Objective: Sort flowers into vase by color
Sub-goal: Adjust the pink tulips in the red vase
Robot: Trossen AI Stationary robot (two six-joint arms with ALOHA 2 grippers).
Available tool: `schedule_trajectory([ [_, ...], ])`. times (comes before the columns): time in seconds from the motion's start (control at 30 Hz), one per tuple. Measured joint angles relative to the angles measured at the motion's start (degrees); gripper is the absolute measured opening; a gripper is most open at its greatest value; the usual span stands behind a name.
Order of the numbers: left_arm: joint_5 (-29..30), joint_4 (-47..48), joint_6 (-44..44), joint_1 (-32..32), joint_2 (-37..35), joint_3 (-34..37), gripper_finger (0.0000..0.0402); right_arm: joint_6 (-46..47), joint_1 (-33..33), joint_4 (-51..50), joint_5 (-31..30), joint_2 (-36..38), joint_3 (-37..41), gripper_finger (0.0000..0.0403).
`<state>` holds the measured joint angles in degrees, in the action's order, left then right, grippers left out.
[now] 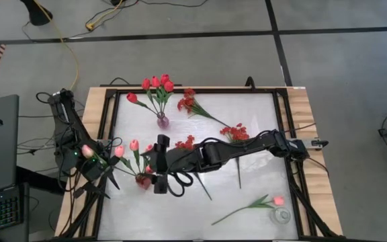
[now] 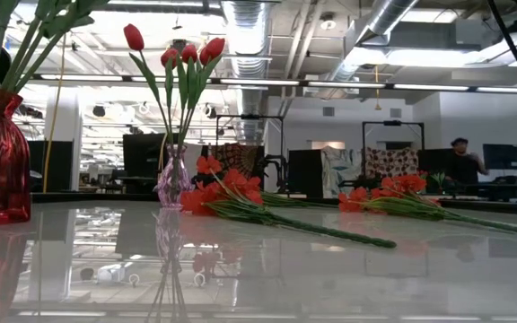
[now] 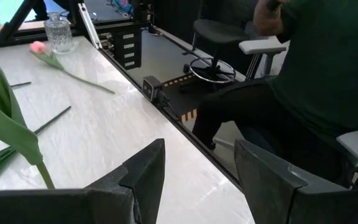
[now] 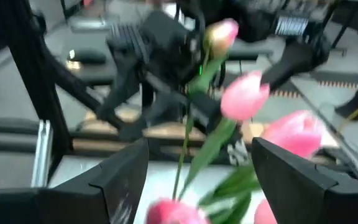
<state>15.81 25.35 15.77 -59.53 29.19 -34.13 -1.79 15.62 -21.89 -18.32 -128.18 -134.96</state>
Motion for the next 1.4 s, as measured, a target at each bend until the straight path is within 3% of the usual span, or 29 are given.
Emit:
schedule_trajectory([
  [0.2, -0.01, 0.02, 0.07, 0.00, 0.00, 0.00, 0.0180, -5.23, 0.02, 5.55, -5.81, 0.76, 0.00, 0.0310],
  [0.37, -0.11, 0.04, 0.05, 0.00, 0.01, 0.00, 0.0180, -6.08, 1.89, 3.71, -9.20, 2.92, -0.01, 0.0310],
  [0.67, -0.43, 0.04, -0.50, 0.00, 0.00, 0.00, 0.0180, 2.70, 12.14, -4.37, -9.49, -0.63, 0.00, 0.0310],
  [0.83, -0.35, 0.04, -0.52, 0.00, 0.02, 0.00, 0.0180, 0.13, 15.58, 3.17, -8.33, -7.31, 0.02, 0.0310],
  [1.0, -0.03, -0.15, 0.05, 0.00, 0.01, 0.00, 0.0180, -10.24, 14.78, 19.33, -6.61, -16.14, 0.04, 0.0311],
  [1.2, 1.86, -1.00, 1.86, 0.00, 0.00, 0.00, 0.0180, -10.39, 10.80, 41.45, 5.20, -24.11, 0.16, 0.0311],
  [1.27, 2.96, -0.98, 3.15, 0.00, 0.01, 0.00, 0.0180, -10.81, 9.60, 43.59, 4.11, -24.87, 0.09, 0.0311],
  [1.4, 4.07, -0.99, 4.66, 0.00, 0.00, 0.00, 0.0180, -11.94, 7.50, 40.88, -6.55, -24.94, 0.09, 0.0311],
])
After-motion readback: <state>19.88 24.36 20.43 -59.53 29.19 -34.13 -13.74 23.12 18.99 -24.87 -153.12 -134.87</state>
